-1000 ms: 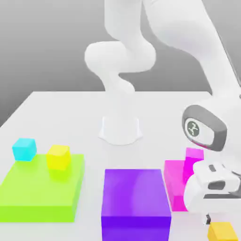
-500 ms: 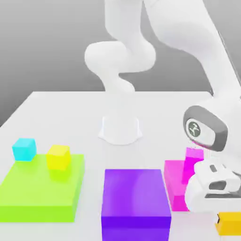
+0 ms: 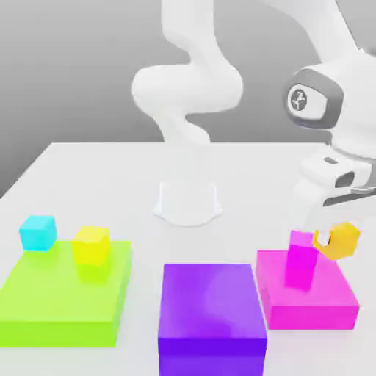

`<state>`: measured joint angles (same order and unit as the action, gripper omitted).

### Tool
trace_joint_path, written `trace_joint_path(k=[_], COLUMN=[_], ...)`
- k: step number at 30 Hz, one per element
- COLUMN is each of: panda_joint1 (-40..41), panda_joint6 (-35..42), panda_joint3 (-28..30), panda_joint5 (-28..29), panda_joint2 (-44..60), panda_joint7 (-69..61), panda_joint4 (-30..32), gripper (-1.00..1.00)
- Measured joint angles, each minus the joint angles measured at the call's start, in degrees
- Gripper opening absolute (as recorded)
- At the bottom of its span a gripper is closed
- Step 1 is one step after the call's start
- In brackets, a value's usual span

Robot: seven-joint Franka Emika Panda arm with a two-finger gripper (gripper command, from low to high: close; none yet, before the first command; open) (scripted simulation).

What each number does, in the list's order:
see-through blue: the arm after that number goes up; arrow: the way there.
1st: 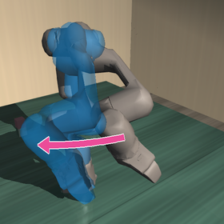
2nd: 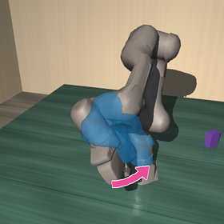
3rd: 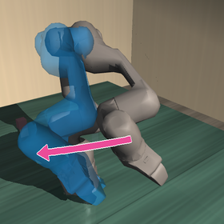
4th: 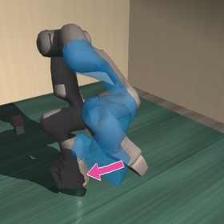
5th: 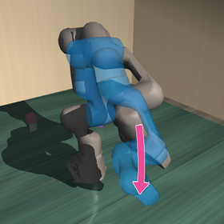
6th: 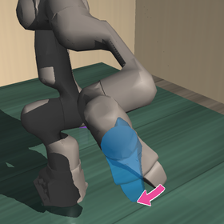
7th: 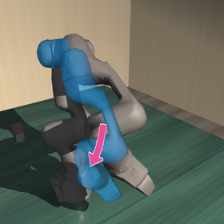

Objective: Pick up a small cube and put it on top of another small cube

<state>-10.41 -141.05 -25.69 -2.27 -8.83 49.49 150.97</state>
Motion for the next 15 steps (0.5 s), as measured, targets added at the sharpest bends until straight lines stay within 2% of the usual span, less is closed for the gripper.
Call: trace_joint_path(k=[6,11,12,15], panda_joint1=[-7.0,-6.4,-6.1,-6.1], panda_joint6=[1.5,-8.3,-10.6,-10.6], panda_joint3=[3.3,2.1,1.7,1.7], panda_joint5=[-9.2,-8.2,-7.5,-7.5], panda_joint2=[-11.8,-4.8,-2.9,-2.9], panda_joint7=[-12.7,-12.6,-12.1,-12.1], panda_joint4=[8.7,11.4,11.8,11.8], gripper=[-1.00,-1.00,1.00,1.00])
